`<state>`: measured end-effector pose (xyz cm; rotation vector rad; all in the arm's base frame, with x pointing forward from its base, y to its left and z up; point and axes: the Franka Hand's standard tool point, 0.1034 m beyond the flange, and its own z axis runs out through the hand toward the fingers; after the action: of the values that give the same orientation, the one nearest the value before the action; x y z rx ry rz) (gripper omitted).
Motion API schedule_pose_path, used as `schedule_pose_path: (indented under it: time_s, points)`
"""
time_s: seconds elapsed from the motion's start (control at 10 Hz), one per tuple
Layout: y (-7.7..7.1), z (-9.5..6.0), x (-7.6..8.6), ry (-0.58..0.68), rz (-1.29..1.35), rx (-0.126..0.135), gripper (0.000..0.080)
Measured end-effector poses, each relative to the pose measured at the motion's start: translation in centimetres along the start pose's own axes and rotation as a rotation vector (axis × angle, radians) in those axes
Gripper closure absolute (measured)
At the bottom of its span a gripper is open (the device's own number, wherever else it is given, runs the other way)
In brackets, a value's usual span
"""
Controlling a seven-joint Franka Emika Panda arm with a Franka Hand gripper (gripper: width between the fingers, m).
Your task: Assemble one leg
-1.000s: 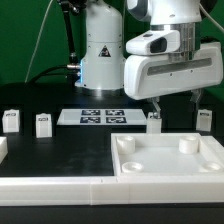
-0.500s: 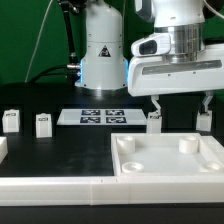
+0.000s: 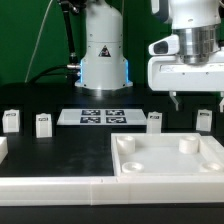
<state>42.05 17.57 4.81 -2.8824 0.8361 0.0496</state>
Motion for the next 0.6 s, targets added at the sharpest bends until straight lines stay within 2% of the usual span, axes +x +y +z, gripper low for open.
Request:
schedule_pose_path:
  time_s: [0.3, 0.5, 0.6]
  points:
    - [0.4, 0.0, 0.2, -0.021, -0.034, -0.010, 0.0151]
    - [1.3, -0.1, 0.6, -0.172, -0.055, -0.049, 0.0151]
    - [1.0, -0.1, 0.0, -0.252, -0.057, -0.065, 0.0151]
